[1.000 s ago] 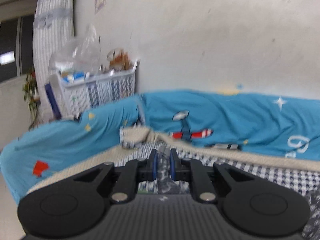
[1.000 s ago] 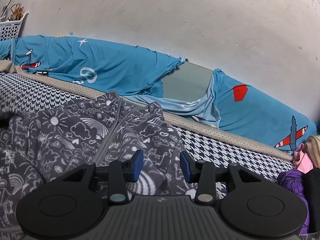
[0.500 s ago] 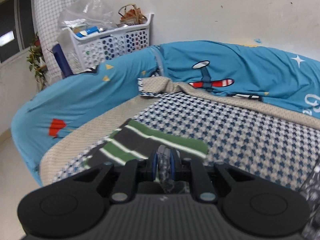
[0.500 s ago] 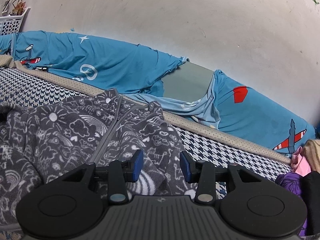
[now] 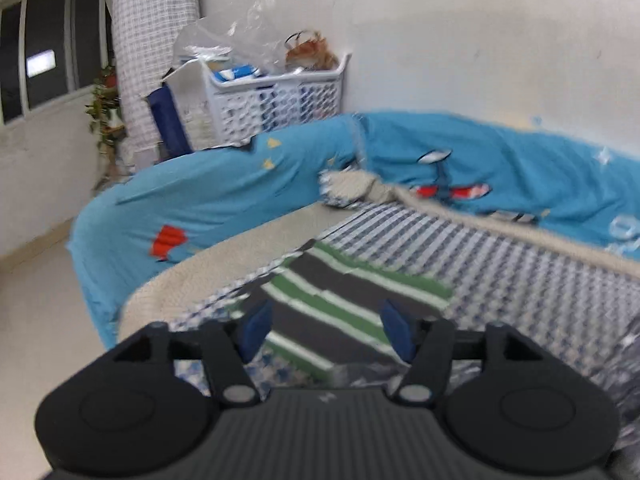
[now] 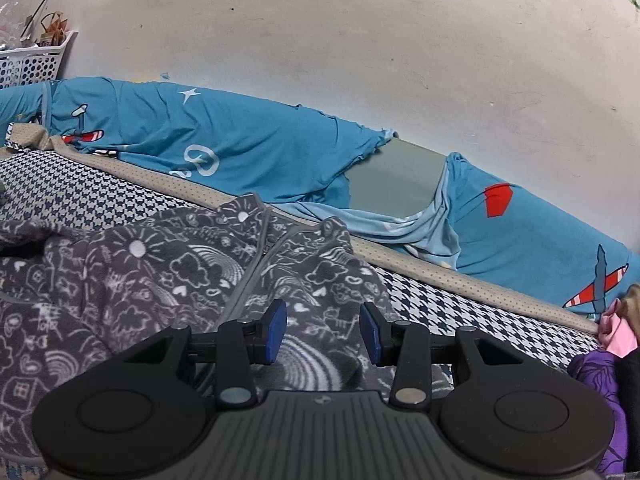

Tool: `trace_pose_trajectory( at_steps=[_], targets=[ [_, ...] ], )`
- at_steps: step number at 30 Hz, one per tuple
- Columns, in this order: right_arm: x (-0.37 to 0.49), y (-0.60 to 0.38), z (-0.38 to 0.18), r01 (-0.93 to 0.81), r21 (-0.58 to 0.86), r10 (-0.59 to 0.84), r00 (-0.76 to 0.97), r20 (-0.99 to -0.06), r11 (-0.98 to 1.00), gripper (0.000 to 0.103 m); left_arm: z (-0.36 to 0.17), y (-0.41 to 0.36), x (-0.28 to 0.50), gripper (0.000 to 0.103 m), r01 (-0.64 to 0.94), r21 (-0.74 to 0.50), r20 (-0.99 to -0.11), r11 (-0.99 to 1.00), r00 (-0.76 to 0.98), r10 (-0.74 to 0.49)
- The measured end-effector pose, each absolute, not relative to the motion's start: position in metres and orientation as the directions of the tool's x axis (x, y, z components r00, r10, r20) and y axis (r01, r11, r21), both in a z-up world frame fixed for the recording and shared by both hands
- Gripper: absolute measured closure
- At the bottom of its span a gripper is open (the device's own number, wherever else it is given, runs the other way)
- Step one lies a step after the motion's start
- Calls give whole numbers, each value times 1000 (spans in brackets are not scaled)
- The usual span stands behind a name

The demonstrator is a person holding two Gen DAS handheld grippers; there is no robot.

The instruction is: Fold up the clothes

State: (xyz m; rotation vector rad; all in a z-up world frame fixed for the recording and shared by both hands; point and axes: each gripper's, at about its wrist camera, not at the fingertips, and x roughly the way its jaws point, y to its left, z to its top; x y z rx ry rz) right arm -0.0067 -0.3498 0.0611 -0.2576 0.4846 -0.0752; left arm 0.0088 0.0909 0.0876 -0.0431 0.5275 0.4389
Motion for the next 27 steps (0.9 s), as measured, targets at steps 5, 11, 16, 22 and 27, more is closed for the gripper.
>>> trace_pose_trajectory(
  at_steps=[5,11,16,22,27],
  targets=[
    [-6,-348,60,-7,-241,-108,881,-460,970,64,88,61,23,26,-291,57,-508,955,815,279],
    [-1,-346,61,-53,-169,-32,886,-462,984,64,66,18,48,17,-121,37,-612,992,782,118],
    [7,-339,59,-99,-105,37,879,-476,990,64,52,9,63,14,-96,-45,-686,994,727,39],
    [16,-327,64,-203,-65,148,866,-477,977,63,41,3,78,8,-110,-103,-739,989,674,-2],
    [30,-315,63,-258,-54,198,844,-498,965,63,34,-12,85,8,-86,-84,-763,993,647,-9]
  ],
)
